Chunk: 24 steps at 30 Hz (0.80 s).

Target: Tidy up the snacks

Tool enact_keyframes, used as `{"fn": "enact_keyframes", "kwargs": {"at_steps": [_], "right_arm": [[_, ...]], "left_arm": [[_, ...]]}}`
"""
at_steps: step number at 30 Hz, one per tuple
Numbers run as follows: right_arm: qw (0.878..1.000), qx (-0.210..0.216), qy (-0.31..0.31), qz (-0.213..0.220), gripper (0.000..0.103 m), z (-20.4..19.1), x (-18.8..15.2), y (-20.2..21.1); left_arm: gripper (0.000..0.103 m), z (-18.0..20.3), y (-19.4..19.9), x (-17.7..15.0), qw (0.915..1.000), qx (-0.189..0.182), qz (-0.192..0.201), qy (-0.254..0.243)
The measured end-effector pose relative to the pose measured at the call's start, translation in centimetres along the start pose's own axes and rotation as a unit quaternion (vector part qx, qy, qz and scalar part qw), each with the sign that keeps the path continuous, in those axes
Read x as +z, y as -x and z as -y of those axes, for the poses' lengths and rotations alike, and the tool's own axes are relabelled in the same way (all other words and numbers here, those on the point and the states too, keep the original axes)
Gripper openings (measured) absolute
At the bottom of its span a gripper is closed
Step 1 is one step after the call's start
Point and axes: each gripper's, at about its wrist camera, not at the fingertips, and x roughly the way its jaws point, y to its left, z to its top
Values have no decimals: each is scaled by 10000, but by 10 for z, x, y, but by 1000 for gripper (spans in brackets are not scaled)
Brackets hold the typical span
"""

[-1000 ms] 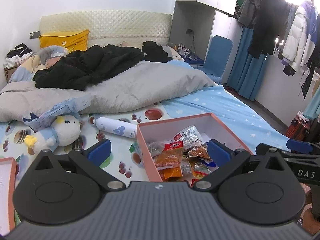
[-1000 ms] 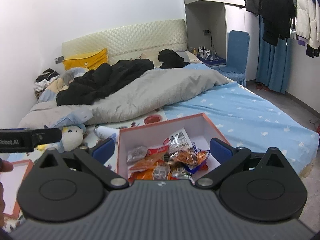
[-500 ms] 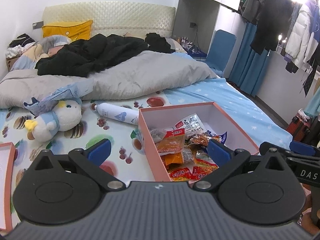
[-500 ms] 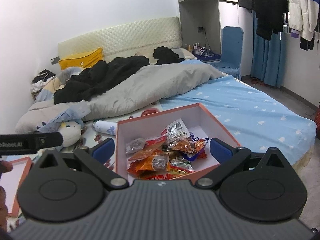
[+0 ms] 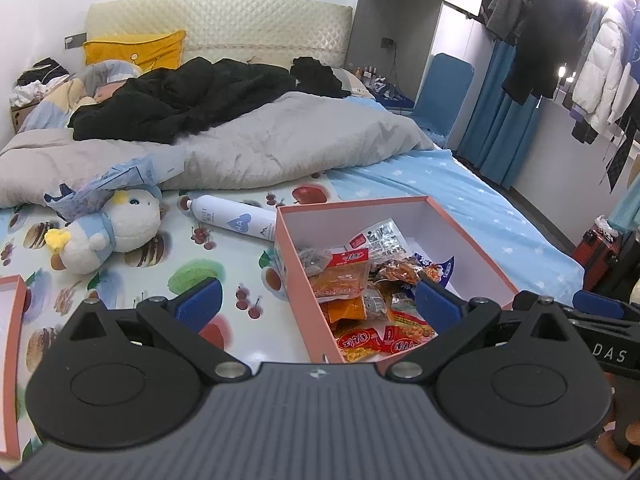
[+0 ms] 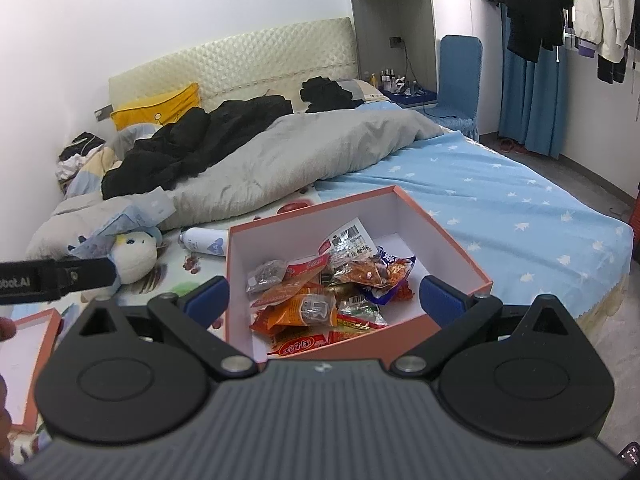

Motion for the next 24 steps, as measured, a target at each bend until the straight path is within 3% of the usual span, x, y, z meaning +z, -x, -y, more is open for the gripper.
{"fn": "enact_keyframes", "kwargs": {"at_steps": [24], "right_arm": [[9999,63,40,-75,103,2,-2,-5]], "left_arm": [[103,0,0,-3,10000,21,5,-27]]}}
